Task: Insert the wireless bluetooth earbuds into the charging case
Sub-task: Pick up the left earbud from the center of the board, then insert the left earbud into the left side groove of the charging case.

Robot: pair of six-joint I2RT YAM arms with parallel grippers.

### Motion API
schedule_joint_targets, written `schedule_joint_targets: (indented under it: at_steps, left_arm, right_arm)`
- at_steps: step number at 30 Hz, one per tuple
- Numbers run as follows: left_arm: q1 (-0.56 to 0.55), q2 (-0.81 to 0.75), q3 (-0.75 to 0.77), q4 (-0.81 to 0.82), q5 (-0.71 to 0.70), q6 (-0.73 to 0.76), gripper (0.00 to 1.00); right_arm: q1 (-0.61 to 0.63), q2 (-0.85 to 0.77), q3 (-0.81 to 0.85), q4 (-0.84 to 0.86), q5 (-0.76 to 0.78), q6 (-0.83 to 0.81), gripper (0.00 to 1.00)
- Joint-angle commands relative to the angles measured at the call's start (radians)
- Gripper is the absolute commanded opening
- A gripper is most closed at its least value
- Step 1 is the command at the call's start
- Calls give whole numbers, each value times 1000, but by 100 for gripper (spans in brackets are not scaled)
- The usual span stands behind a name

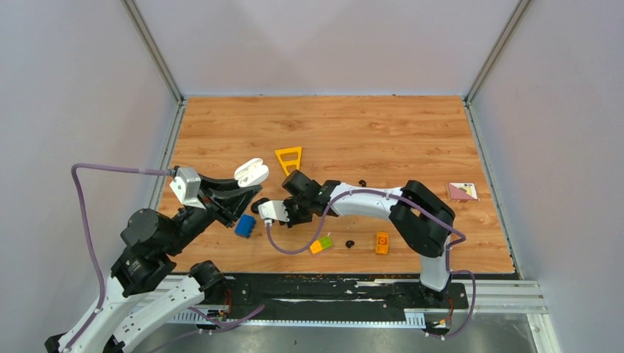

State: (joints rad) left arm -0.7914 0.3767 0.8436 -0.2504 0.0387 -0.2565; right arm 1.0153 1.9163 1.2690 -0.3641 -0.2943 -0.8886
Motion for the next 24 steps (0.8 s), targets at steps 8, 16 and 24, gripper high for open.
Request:
schedule_joint_targets:
  at_steps: [8,16,24]
  left_arm:
    - [2,7,-15,15,-13,55,0]
    - [3,100,-67,28,184,251,0]
    - [3,214,-161,110,390,382,0]
  right_arm:
    - [-62,-102,65,-121,-107,50,0]
    - [-284,-338,36,-301,-279,80,0]
    - [-457,-504,158,-667,-261,-143,0]
